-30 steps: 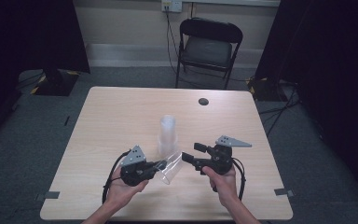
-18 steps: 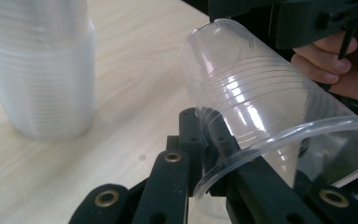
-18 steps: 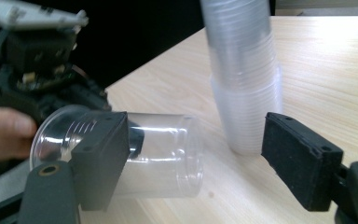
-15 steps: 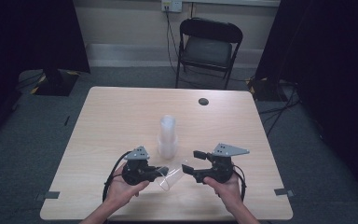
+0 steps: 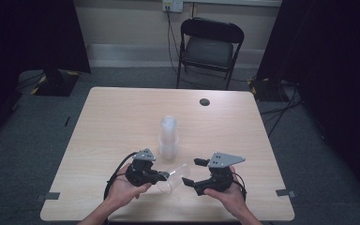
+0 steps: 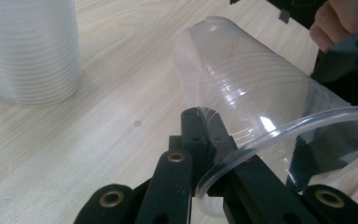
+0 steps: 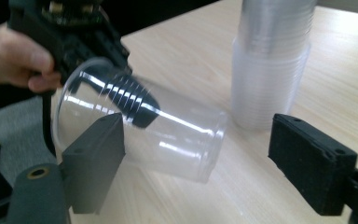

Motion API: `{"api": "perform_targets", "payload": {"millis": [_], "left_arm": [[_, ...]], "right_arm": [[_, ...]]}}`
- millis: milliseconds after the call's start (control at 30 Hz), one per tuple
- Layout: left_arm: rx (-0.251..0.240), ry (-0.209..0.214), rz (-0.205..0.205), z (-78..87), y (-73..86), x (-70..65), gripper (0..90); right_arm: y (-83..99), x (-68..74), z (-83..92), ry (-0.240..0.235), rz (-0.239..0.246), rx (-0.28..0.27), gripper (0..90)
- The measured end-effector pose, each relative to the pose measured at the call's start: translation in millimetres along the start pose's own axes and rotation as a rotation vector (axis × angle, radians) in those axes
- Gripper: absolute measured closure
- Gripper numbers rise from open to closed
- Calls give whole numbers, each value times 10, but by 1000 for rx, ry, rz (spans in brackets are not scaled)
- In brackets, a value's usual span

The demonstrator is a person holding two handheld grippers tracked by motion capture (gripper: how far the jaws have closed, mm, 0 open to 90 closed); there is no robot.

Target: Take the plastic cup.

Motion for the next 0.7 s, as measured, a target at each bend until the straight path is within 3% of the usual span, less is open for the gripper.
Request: {"api": "perform_targets", "payload": {"millis": [33,167,300,400,600,700], "left_arm": [[11,-4,7,-4,0,4,900],[18,17,26,-9,-12,17,900],[53,54,63,-19,-21,42,900],[85,56,82,-32,-8,69,900],[111,89,107,-41,-29,98,900],[130,77,101,-57,-69,78,900]], "right_arm": [[0,0,0,0,0,0,153],[55,52,-60,32,97,56,151],[76,103,-115,43,167,85,150],[86,128,-162,50,203,104,152],[123,187,-245,62,299,149,148],[136,208,-291,77,331,163,127]]}}
Point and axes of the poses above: each handheld gripper's, and its own axes: z roughly backward along the jaws, y roughly out of its underside, x roughly to its left, the point moved 3 cm from there along -z, roughly forward along the jaws, and after that the axes turned 7 degrees about -z, right-handed, at the moved point
